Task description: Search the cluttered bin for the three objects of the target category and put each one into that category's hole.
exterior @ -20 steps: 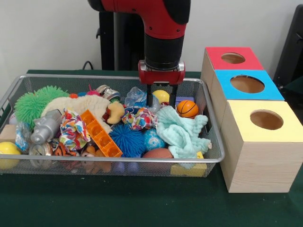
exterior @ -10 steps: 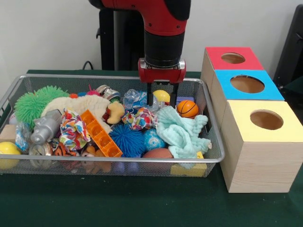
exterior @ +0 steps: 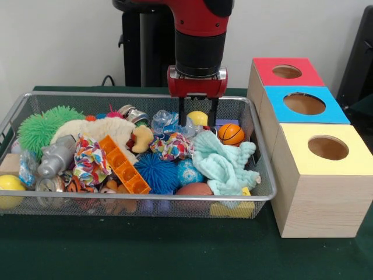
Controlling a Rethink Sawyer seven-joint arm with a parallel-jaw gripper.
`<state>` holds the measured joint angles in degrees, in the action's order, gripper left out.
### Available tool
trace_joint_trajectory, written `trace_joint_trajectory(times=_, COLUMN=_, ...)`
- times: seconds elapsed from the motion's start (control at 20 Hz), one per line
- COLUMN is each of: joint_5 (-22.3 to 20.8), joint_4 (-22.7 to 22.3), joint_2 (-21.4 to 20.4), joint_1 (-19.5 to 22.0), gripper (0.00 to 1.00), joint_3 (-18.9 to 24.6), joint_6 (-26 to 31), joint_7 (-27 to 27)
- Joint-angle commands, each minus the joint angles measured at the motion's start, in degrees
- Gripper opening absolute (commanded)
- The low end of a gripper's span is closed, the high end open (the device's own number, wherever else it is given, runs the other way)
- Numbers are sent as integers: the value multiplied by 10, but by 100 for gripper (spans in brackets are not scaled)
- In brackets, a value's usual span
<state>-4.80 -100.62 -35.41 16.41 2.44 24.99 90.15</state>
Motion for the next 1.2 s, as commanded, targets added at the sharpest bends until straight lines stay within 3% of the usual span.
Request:
trace_joint_trajectory(times=0.05, joint_5=26, joint_4=63, joint_2=-9, joint_1=2, gripper=100, joint_3=19, joint_6=110, joint_7=63)
trace_joint_trajectory(times=0.3, joint_5=24, joint_4=83, joint_2=11, joint_1=24, gripper=100, joint_3=43, joint_6=94, joint_7=47)
trace_joint_trajectory(times=0.9, joint_5=-2, joint_4=152, joint_2=51, joint_1=40, gripper=100, joint_3=49, joint_6=118, joint_7=5)
trace_joint_trajectory(times=1.2, joint_5=1, joint_4=161, joint_2=54, joint_1=38, gripper=100, joint_3=49, joint_6=125, joint_7=17)
